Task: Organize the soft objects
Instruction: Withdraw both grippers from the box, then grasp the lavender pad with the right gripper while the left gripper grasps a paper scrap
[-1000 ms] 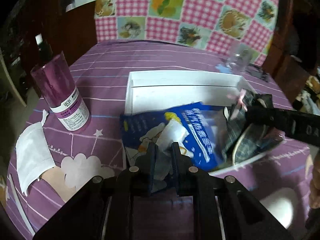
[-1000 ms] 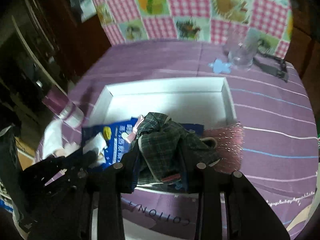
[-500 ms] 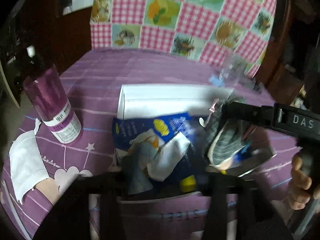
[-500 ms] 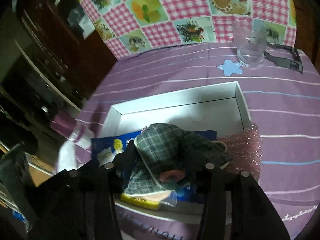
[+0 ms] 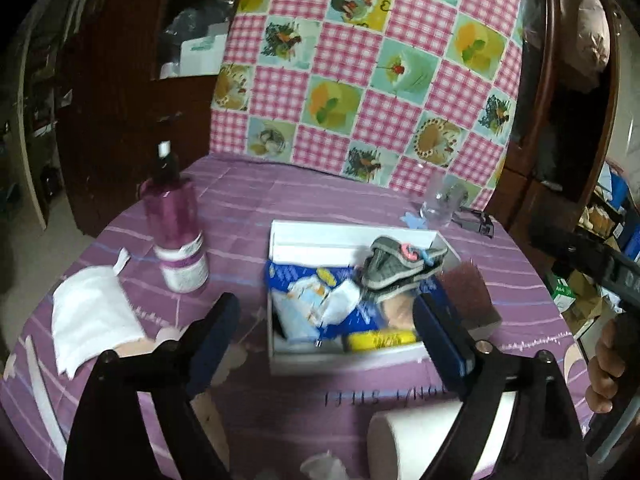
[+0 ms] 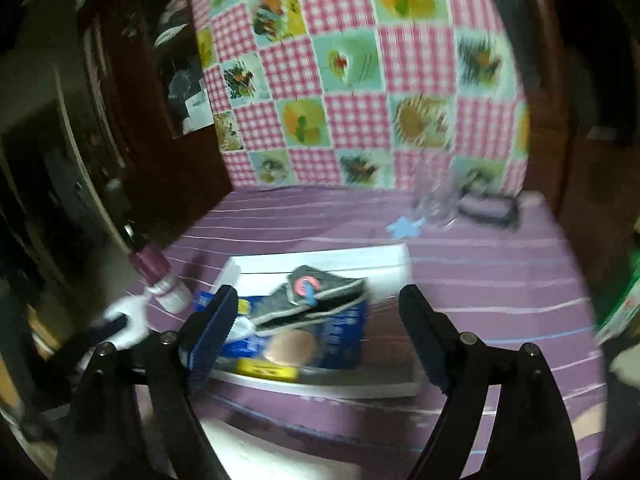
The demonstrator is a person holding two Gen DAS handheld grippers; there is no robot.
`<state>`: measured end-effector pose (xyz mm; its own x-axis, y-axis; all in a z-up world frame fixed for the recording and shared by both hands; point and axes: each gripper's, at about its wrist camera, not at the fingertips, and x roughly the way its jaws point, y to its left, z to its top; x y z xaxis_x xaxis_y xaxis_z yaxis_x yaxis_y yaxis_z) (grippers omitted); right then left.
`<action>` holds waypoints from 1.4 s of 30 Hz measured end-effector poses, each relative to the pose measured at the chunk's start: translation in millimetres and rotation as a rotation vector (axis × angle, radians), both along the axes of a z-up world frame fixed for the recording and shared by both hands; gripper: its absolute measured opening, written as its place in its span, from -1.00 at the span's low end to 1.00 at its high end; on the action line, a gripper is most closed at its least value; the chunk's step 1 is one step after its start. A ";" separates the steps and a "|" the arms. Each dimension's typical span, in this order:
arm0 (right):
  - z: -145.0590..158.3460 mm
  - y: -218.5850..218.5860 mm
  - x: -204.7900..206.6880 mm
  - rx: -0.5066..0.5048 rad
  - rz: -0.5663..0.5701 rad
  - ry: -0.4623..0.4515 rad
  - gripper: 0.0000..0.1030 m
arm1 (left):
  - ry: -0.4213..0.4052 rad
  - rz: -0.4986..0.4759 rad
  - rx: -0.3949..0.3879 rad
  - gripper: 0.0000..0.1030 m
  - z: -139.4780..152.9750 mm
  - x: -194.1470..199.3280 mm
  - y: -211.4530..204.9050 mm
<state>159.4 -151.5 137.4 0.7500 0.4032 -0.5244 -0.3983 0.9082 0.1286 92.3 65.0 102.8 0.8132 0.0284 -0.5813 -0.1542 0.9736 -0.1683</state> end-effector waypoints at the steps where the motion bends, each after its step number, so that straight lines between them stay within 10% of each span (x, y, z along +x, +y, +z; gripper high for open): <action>1: -1.5 -5.0 -6.7 -0.015 -0.042 -0.019 0.61 | 0.009 -0.001 0.004 0.77 -1.5 -3.6 0.1; 28: -89.7 -43.6 -107.3 -0.146 0.074 0.085 0.47 | 0.123 -0.037 0.053 0.77 -68.3 -81.2 -16.2; 42: -73.7 10.3 -118.1 -0.071 0.284 0.105 0.47 | 0.152 -0.010 0.020 0.77 -73.3 -82.3 -11.3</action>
